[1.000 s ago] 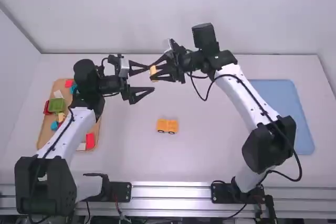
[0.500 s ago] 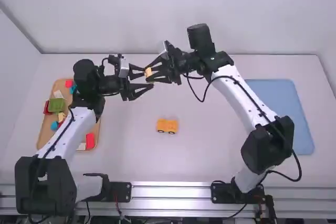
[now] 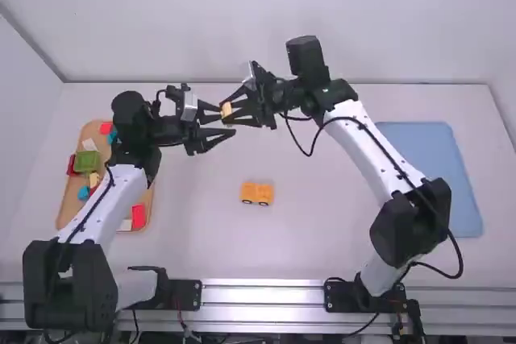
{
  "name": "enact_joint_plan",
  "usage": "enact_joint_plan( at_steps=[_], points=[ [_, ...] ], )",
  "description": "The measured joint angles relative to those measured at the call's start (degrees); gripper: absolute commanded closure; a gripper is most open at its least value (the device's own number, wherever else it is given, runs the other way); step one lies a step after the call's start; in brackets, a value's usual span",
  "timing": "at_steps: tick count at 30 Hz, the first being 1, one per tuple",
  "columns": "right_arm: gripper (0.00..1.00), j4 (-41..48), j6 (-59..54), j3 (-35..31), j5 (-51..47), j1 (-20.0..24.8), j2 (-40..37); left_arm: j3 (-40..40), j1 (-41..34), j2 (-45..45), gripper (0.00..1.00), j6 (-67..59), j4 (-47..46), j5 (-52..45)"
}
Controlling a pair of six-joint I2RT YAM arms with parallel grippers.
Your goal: Assemble lego blocks to make yellow taxi
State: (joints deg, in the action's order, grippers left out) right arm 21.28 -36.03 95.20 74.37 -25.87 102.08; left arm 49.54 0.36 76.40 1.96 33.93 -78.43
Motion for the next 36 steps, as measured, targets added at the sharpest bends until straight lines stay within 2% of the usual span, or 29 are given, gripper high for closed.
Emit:
enact_joint_plan(
  at_steps=[7, 14, 16, 18, 19, 20, 21, 22, 25, 26, 28, 32, 35, 36],
  points=[
    [0.92, 0.28, 0.07, -0.02, 0.46, -0.26, 0.0, 0.0, 0.02, 0.0, 0.67, -0.02, 0.31, 0.76],
    [0.92, 0.26, 1.36, -0.02, 0.44, -0.26, 0.0, 0.0, 0.0, 0.0, 0.89, -0.66, 0.44, 0.9],
    [0.92, 0.26, 1.38, -0.02, 0.39, -0.26, 0.0, 0.0, 0.0, 0.0, 0.89, -0.68, 0.35, 0.9],
    [0.85, 0.28, 1.42, -0.02, 0.39, -0.26, 0.0, 0.0, 0.0, 0.0, 0.89, -0.66, 0.2, 0.9],
    [0.48, 0.31, 1.62, -0.02, 0.26, -0.26, 0.0, 0.0, 0.0, 0.0, 0.89, -0.7, -0.04, 0.92],
    [0.34, 0.35, 1.68, -0.02, 0.28, -0.28, 0.0, 0.0, 0.0, 0.0, 0.89, -0.57, -0.24, 0.98],
    [0.14, 0.26, 1.33, -0.02, 0.13, -0.26, 0.02, 0.0, 0.0, 0.0, 0.88, -0.37, -0.68, 0.66],
    [0.02, 0.22, 1.09, -0.02, -0.02, -0.26, 0.0, 0.0, 0.02, 0.0, 0.87, -0.26, -1.25, 0.39],
    [0.02, -0.22, 1.03, -0.02, -1.18, -0.24, 0.0, 0.0, 0.0, 0.0, 0.87, -0.17, -4.02, 0.81],
    [0.02, -0.83, 1.86, -0.02, -2.25, -0.13, 0.02, 0.0, 0.0, 0.0, 0.92, -0.17, -6.4, 1.79],
    [0.02, -2.25, 4.02, -0.02, -4.61, 0.09, 0.02, 0.02, 0.0, 0.0, 0.93, -0.22, -10.34, 3.78],
    [0.02, -3.45, 9.81, -0.02, -12.59, 1.03, 0.0, 0.02, 0.0, 0.0, 0.91, -2.56, -22.34, 11.87],
    [0.02, -2.23, 12.81, -0.02, -20.02, 1.44, -0.07, 0.02, -0.04, 0.0, 0.85, -3.1, -29.49, 20.02],
    [0.02, -0.55, 14.29, 0.0, -25.59, 1.49, -0.39, 0.02, -0.22, 0.0, 0.83, -2.89, -32.44, 24.02]
  ],
)
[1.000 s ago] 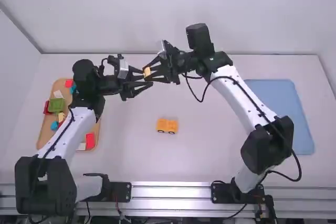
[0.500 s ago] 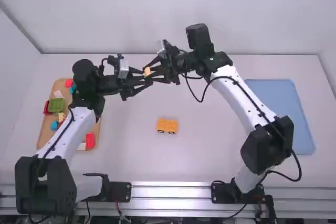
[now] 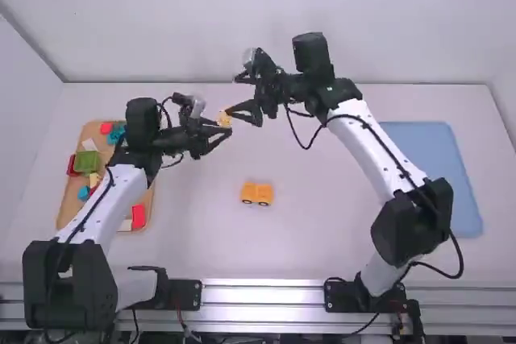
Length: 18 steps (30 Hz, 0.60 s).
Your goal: Assemble lego blocks to make yellow taxi
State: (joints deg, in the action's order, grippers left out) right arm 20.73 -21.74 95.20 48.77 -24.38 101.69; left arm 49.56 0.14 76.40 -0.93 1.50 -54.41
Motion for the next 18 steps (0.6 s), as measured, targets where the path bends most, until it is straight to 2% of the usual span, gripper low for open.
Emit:
enact_joint_plan(
  at_steps=[2, 4, 5, 11, 14, 18],
  points=[
    [0.02, 2.4, 1.75, -0.02, -8.26, -0.28, -0.83, 0.04, -0.92, 0.0, 0.82, 0.44, -5.97, 8.13],
    [0.02, 3.72, 2.95, -0.02, -14.21, -0.7, -1.66, 0.04, -1.75, 0.0, 0.84, 1.4, -8.41, 12.26],
    [0.02, 5.16, 4.48, -0.02, -22.18, -1.64, -2.97, 0.04, -2.97, 0.0, 0.86, 2.93, -11.19, 17.51],
    [0.02, 12.13, 11.72, -0.02, -49.7, -7.04, -7.41, 0.04, -10.16, 0.04, 0.87, 11.87, -20.46, 37.48],
    [0.02, 12.28, 15.04, -0.15, -58.03, -9.01, -7.74, 0.09, -13.29, 0.59, 0.87, 15.72, -23.63, 43.39],
    [0.02, 7.52, 18.1, -4.15, -65.46, -10.27, -7.76, 0.09, -15.58, 3.34, 0.9, 20.65, -27.39, 48.39]
  ],
)
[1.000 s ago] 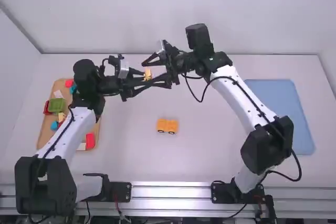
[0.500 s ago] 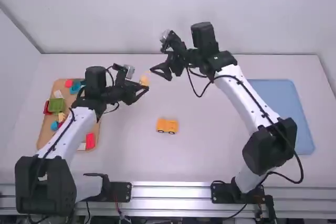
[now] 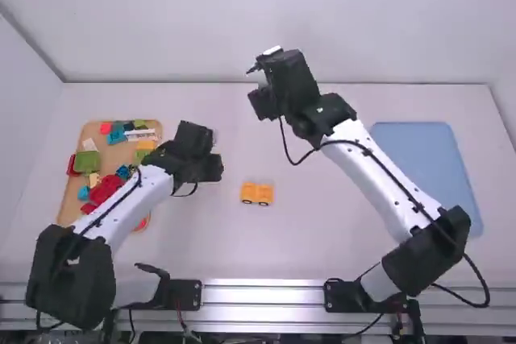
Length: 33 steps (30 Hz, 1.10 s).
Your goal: Assemble lego blocks to make yellow taxi
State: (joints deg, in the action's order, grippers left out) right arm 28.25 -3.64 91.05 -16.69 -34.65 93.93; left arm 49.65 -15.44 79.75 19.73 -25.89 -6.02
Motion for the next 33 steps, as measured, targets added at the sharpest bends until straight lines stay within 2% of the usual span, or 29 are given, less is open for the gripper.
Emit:
enact_joint_plan(
  at_steps=[3, 4, 8, 12, 14, 16, 20, 22, 26, 33],
  points=[
    [0.02, -6.38, 1.07, -6.93, -2.93, -0.48, -0.28, 0.04, -0.15, 3.85, 0.94, 2.84, -1.97, 1.95],
    [0.02, -6.62, 1.09, -7.21, -3.02, -0.5, -0.31, 0.09, -0.15, 4.15, 0.94, 3.08, -2.19, 2.14],
    [0.02, -14.71, 0.44, -17.86, -1.81, -0.59, -4.55, 2.29, -0.15, 10.69, 0.98, 7.08, -7.65, 4.7],
    [0.02, -21.07, -3.93, -27.34, 7.93, 0.2, -13.81, 5.9, -0.15, 16.2, 0.98, 9.27, -9.27, 5.66],
    [0.02, -25.73, -5.7, -32.54, 14.6, 1.62, -19.93, 7.78, -0.15, 18.84, 0.98, 9.81, -7.26, 4.63],
    [0.02, -29.09, -5.99, -35.32, 17.86, 2.8, -22.75, 8.24, -0.15, 19.78, 0.98, 10.25, -5.75, 3.69],
    [0.02, -39.56, -4.31, -45.13, 26.18, 7.8, -28.22, 8.72, -0.15, 22.27, 0.98, 15.21, -4.42, 1.92],
    [0.02, -41.79, -3.52, -47.34, 27.67, 8.9, -28.5, 8.66, -0.17, 22.38, 0.98, 16.85, -4.26, 1.68],
    [0.02, -47.69, -1.03, -52.83, 31.91, 12.17, -28.59, 8.55, -0.15, 22.38, 0.98, 28.3, -3.48, 0.44],
    [0.02, -50.29, 1.11, -54.31, 37.42, 15.08, -28.7, 5.73, -0.15, 22.38, 0.98, 57.37, -4.74, -2.69]
  ],
)
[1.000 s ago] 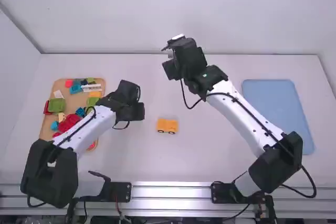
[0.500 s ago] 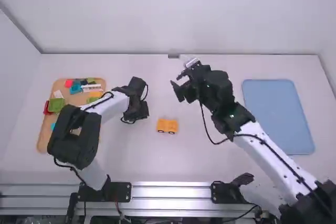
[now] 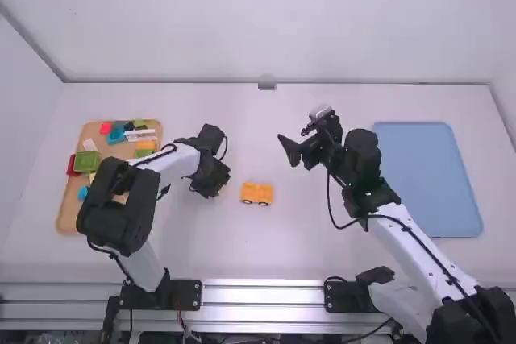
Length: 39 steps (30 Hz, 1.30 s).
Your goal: Assemble lego blocks to make yellow taxi
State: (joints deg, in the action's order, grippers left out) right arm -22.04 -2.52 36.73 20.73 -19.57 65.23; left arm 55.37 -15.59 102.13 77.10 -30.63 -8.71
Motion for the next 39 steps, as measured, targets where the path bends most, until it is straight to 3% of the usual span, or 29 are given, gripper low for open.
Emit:
enact_joint_plan(
  at_steps=[6, 12, 13, 15, 17, 18, 26, 33, 35, 39],
  points=[
    [0.02, -0.02, 0.63, 0.0, 1.62, 0.28, 0.0, -1.44, 0.0, 0.0, 0.9, 20.13, 1.38, -1.03],
    [0.02, -0.07, 0.9, 0.0, 1.84, 0.28, 0.0, -2.36, 0.0, 0.0, 0.83, 28.2, 9.07, -2.03],
    [0.02, -0.04, 0.74, 0.0, 1.88, 0.28, 0.0, -2.8, 0.0, 0.0, 0.74, 29.07, 9.9, -2.08],
    [0.02, -0.04, 0.98, 0.0, 1.9, 0.28, 0.0, -3.26, 0.0, 0.0, 0.66, 30.32, 10.19, -2.05],
    [0.02, -0.07, 0.96, 0.0, 1.9, 0.28, 0.0, -4.09, 0.0, 0.0, 0.16, 32.5, 10.36, -2.12],
    [0.02, -0.04, 1.01, 0.0, 1.88, 0.28, 0.0, -4.28, 0.0, 0.0, 0.01, 33.0, 10.29, -2.38],
    [0.02, -0.87, 1.03, 0.0, 3.54, 0.22, 0.0, -4.17, 0.46, -0.02, 0.01, 33.18, 11.63, -6.21],
    [0.02, -1.38, 0.83, 0.0, 4.59, 0.24, 0.0, 3.52, 3.61, -1.68, 0.01, 23.45, -4.68, -8.44],
    [0.02, -1.38, 0.96, 0.0, 4.63, 0.24, 0.0, 10.64, 4.81, -4.74, 0.01, 15.5, -14.08, -7.8],
    [0.02, -1.4, 0.83, 0.0, 4.63, 0.24, 0.0, 20.26, 4.79, -7.48, 0.01, -3.17, -20.5, -4.81]
  ],
)
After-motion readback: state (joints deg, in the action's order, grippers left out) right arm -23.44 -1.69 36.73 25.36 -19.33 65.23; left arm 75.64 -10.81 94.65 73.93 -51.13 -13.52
